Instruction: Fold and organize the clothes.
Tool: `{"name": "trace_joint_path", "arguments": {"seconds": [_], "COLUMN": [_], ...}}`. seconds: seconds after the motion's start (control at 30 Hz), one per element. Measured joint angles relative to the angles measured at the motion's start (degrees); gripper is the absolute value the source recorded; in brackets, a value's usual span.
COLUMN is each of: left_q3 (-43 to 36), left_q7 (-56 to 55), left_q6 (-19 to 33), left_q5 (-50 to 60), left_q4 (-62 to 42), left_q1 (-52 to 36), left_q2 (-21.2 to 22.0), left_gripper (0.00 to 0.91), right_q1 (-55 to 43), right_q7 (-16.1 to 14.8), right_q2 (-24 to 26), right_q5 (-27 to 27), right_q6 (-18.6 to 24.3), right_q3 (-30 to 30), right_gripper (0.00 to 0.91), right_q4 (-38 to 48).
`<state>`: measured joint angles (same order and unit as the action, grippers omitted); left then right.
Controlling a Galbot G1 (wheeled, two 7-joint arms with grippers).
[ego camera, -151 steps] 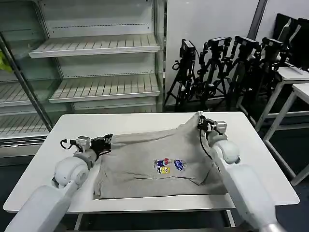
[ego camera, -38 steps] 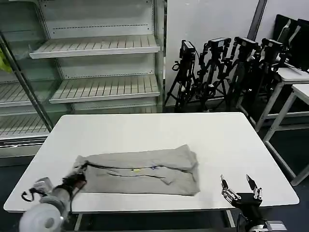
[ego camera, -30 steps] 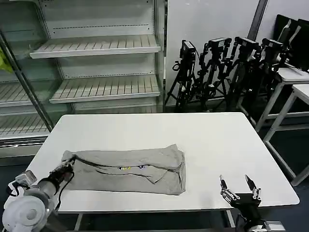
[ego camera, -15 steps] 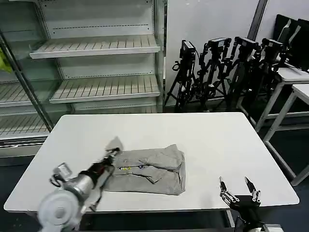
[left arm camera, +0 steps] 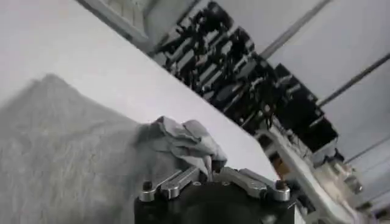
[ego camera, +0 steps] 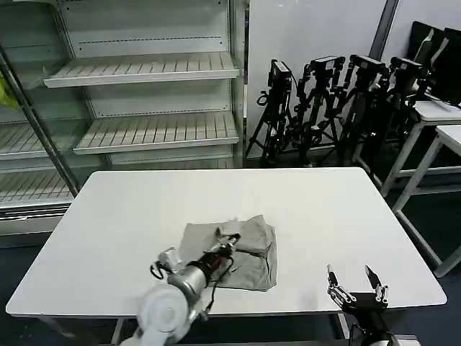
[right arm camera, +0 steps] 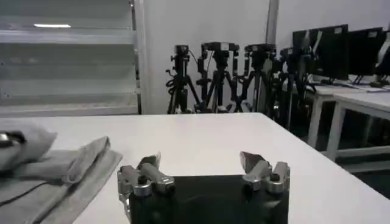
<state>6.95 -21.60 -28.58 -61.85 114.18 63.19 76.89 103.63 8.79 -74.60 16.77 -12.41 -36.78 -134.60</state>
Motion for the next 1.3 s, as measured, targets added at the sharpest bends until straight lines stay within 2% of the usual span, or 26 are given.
{"name": "trace_joint_path", "arguments": {"seconds": [0.33, 0.6, 0.8, 0.97, 1.3], "left_q3": [-2.64, -1.72, 1.35, 6.95, 18.13], "left_q7": [0.03, 1.18, 2.65, 3.39, 5.11], "left_q6": [2.77, 3.26, 2.33, 0.93, -2.11], "left_q5": [6.71, 8.21, 6.69, 4.88, 1.01], "left_q4": [-1.59, 0.38, 5.52, 8.85, 7.6], "left_q1": [-2.23, -1.42, 1.4, 4.28, 9.3], "left_q2": [2.15, 1.13, -2.1, -6.25, -14.9], "left_gripper": [0.907, 0.907, 0.907, 0.907, 0.907], "right_q1": [-0.65, -0.62, -1.17, -1.66, -2.32], "right_q7": [0.04, 0.05, 0.06, 0.05, -0.03], "right_q2": [-0.18, 0.23, 0.05, -0.2, -1.0], "right_q5": [-0.62, -0.46, -0.45, -0.54, -1.19], "right_q6": [-0.11, -0.33, -0.38, -0.39, -0.39], "right_q3": [0.75, 0.29, 0.64, 1.05, 1.99], "right_gripper": [0.907, 0.907, 0.907, 0.907, 0.907], "right_q4": [0.36, -0.37, -0.36, -0.06, 0.46]}}
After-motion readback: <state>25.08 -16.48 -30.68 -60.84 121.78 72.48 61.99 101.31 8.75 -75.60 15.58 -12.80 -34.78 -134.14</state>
